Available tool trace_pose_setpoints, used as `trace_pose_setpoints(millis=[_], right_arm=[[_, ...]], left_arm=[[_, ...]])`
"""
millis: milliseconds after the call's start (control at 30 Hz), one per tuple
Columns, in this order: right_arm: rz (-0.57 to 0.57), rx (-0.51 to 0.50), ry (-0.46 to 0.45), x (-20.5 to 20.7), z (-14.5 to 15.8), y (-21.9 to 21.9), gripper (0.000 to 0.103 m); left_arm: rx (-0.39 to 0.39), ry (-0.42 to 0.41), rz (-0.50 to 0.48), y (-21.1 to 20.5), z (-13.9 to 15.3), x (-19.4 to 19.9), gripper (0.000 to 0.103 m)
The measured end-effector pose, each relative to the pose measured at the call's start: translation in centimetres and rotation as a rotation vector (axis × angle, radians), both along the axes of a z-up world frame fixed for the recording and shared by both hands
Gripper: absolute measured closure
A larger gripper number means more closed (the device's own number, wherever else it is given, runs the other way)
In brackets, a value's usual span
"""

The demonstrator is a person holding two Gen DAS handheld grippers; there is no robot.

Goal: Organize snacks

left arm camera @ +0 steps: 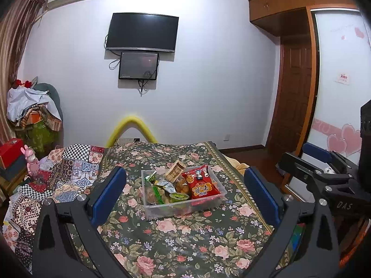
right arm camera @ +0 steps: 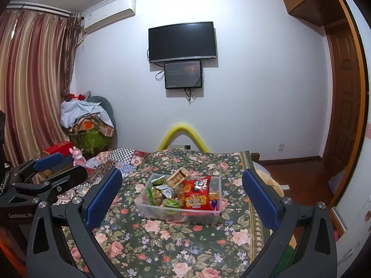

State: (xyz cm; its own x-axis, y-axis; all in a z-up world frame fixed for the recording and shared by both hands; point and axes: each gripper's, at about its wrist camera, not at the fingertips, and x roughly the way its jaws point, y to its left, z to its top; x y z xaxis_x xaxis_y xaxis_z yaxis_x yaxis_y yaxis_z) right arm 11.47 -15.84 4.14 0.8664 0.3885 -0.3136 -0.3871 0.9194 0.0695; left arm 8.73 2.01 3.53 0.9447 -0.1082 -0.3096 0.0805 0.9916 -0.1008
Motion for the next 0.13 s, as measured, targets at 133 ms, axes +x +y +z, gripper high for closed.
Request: trace_pose_setpoints(millis=[133], right_arm=[[-0.001, 0.0, 0.003, 0.15, -0.13, 0.01, 0.0]], left_arm=[[0.004, -0.003, -0.009, -0.17, -0.06, -0.1, 0.0]])
